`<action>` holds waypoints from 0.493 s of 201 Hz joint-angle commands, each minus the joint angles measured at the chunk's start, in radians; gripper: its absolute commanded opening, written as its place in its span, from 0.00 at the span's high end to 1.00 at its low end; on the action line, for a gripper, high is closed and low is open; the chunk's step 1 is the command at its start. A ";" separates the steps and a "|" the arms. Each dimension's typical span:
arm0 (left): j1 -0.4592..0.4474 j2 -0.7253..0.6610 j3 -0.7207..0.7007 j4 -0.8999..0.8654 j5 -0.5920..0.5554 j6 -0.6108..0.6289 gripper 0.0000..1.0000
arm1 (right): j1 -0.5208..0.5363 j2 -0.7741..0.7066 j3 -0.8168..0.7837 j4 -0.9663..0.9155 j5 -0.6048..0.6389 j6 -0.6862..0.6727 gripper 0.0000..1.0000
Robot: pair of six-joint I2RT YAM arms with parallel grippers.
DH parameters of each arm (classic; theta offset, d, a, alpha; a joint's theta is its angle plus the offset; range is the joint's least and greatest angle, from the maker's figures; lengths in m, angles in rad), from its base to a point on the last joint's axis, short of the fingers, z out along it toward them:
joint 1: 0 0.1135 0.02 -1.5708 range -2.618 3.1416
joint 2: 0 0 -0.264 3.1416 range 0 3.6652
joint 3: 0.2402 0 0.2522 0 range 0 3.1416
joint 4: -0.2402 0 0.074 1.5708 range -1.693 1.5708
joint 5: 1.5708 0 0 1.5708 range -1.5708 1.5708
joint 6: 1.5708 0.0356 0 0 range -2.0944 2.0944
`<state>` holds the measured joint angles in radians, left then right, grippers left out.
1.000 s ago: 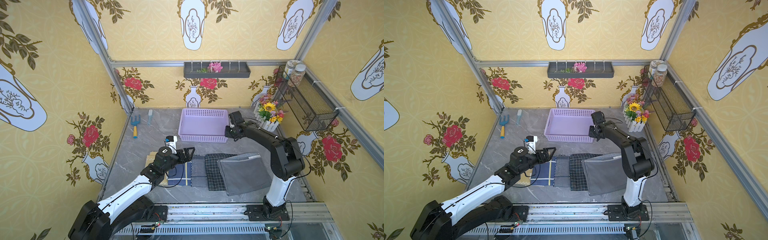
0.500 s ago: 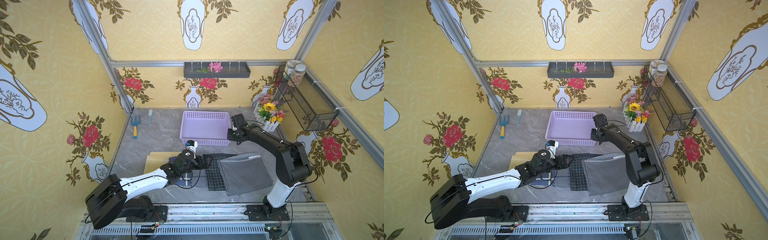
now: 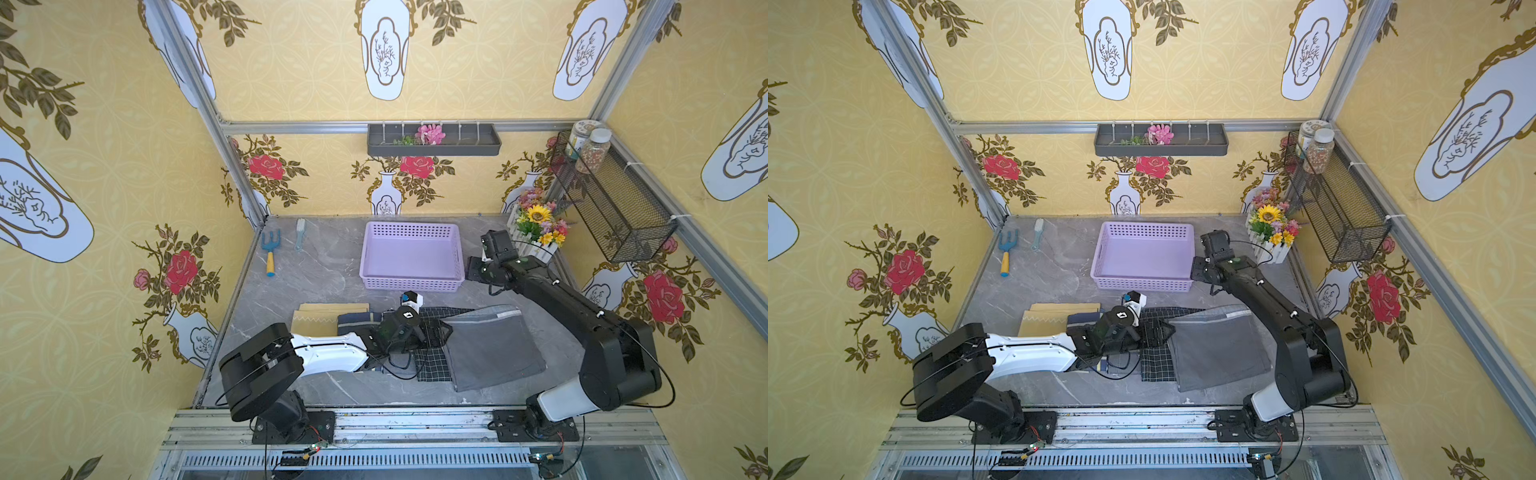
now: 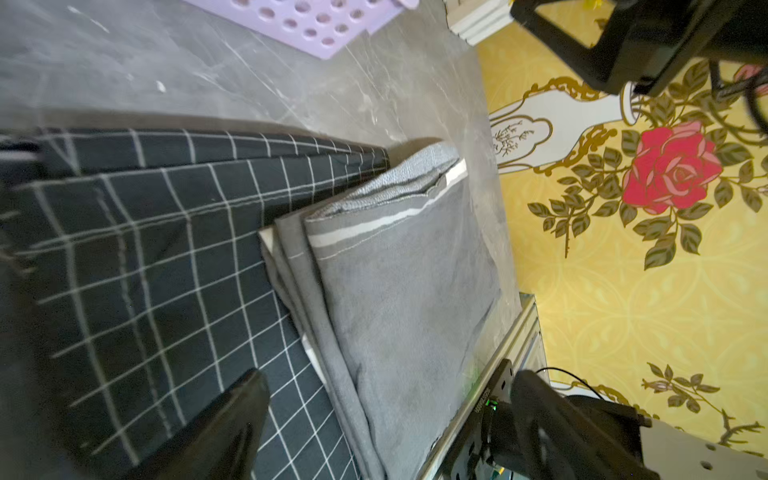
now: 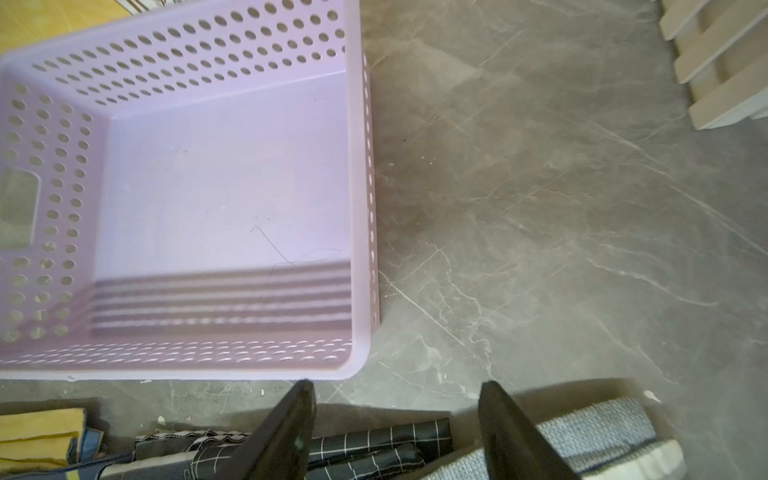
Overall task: Put the folded pillowcase in the basket
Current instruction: Move the pillowcase to the center of the board.
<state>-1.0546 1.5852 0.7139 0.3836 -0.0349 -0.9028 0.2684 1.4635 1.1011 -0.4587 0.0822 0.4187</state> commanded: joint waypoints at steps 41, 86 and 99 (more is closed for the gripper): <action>-0.009 0.109 0.050 0.037 0.117 -0.036 0.15 | -0.051 -0.179 -0.092 -0.001 0.053 -0.003 0.28; -0.015 0.186 0.093 0.037 0.155 -0.054 0.23 | -0.074 -0.233 -0.123 -0.015 0.062 -0.011 0.27; -0.015 0.199 0.094 0.033 0.155 -0.064 0.24 | -0.078 -0.242 -0.130 -0.018 0.062 -0.014 0.27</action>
<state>-1.0679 1.7592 0.8009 0.3962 0.0906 -0.9512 0.1951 1.2388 0.9821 -0.4770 0.1303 0.4152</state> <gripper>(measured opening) 0.761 0.727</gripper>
